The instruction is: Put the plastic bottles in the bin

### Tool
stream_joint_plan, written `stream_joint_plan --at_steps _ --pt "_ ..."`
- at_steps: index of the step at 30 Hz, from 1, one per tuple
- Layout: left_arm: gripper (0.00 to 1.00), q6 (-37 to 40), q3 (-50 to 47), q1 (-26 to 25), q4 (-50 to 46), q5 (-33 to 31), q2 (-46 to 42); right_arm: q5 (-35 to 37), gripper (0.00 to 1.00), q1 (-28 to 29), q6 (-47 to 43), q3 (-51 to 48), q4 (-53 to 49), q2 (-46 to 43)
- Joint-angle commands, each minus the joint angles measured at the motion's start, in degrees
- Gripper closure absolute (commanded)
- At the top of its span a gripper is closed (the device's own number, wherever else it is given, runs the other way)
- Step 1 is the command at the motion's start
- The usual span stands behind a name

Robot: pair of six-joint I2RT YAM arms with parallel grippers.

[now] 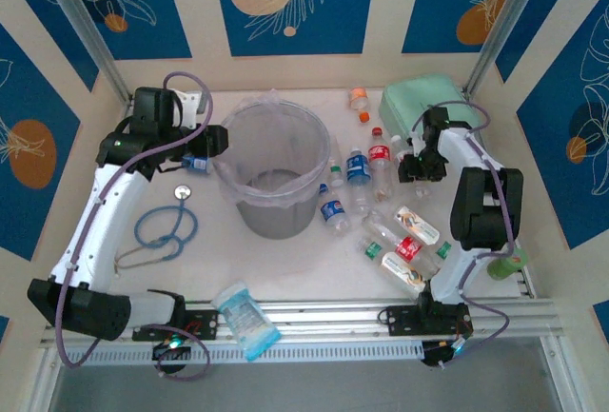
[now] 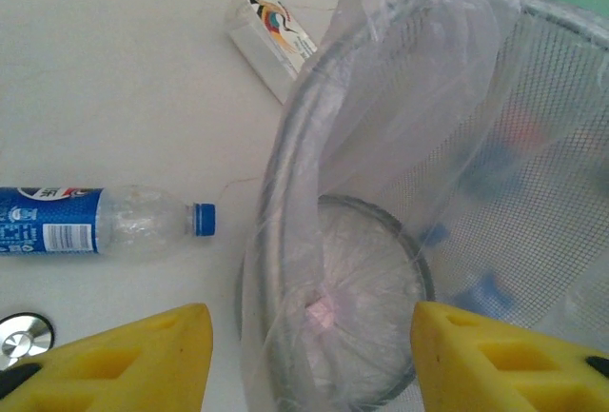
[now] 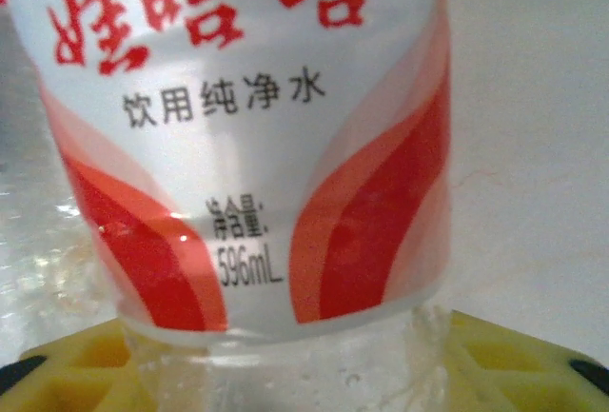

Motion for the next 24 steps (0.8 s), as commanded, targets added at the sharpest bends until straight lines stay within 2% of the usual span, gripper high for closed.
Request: stream_joint_plan --at_steps 1,7,9,11,13,14,17,24 --pt "0.45 0.7 -1.2 -0.6 1.0 2.0 0.4 1.7 0.52 -0.1 0.2 3.3 -3.9 -5.6" --pt "0.46 0.0 -4.1 -0.9 3.9 2.0 -0.4 0.1 0.59 -0.3 2.1 7.0 -9.2 -14.9" --pt "0.46 -0.3 -5.3 -0.9 4.9 2.1 -0.4 -5.5 0.59 0.2 3.9 8.8 -9.9 -19.0" --pt "0.47 -0.9 -6.5 -0.9 6.5 2.0 -0.6 -17.0 0.60 0.7 8.1 10.6 -8.6 -24.0" --pt "0.49 -1.4 -7.0 -1.0 7.9 1.7 -0.6 -26.8 0.67 2.6 13.6 11.7 -5.3 -28.5" --pt "0.50 -1.6 -7.3 -1.1 8.4 1.6 -0.4 -28.5 0.69 4.0 15.2 12.4 -4.2 -29.7" --pt "0.54 -2.0 -7.9 -1.1 9.5 1.4 0.0 -28.0 0.72 12.2 19.8 16.3 -2.0 -31.1" --pt "0.58 -1.9 -7.4 -1.2 9.1 0.2 -0.3 -23.2 0.78 29.6 24.1 28.7 -4.3 -22.3"
